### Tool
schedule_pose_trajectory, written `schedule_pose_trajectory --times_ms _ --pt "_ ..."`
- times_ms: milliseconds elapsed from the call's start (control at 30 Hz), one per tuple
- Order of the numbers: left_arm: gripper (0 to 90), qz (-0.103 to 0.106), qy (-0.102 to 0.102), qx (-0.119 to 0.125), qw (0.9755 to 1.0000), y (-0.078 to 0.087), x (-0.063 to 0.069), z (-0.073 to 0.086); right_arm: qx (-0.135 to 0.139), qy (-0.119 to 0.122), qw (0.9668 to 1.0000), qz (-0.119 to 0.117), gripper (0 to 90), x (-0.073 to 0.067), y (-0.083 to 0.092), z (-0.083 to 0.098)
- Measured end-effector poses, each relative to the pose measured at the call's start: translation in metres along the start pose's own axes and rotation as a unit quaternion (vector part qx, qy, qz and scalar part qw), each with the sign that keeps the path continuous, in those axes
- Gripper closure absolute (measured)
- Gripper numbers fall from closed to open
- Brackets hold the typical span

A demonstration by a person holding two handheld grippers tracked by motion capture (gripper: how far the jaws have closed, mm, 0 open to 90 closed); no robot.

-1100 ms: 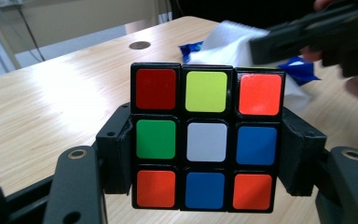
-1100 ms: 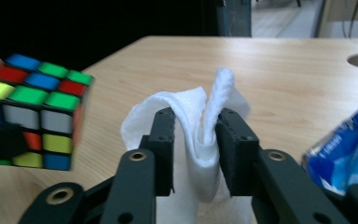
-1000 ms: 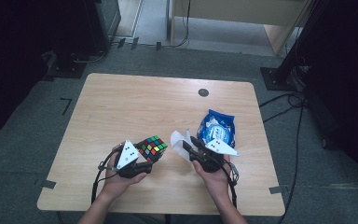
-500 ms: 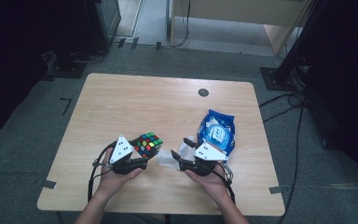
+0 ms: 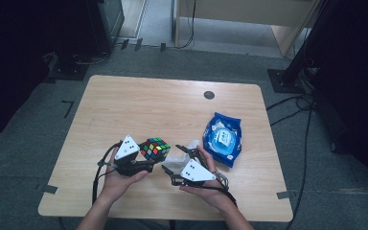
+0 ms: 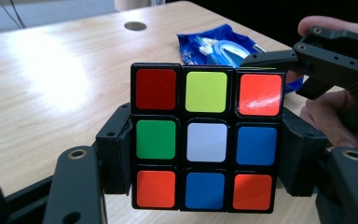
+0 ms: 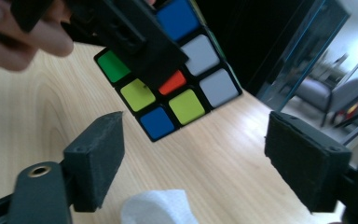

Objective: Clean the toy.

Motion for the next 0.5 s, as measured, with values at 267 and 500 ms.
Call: schedule_pose_trajectory --times_ms 267,500 --pt "34.1 0.036 0.007 -0.03 0.9989 -0.007 0.014 0.004 -0.007 0.108 0.9938 0.026 19.7 -0.012 -0.011 0.0" --pt "33.7 0.053 0.025 -0.025 0.9979 -0.01 0.019 0.003 -0.01 0.131 0.9907 0.034 34.2 -0.013 -0.009 0.0"
Point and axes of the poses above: each handheld gripper's, and its own axes: y roughly backward along the jaws, z roughly out of its underside, x roughly to its right, the point moved 10 cm from there along -y, roughly forward along the jaws, and after that the axes turned 1 degree about x, right-handed, at the moved point
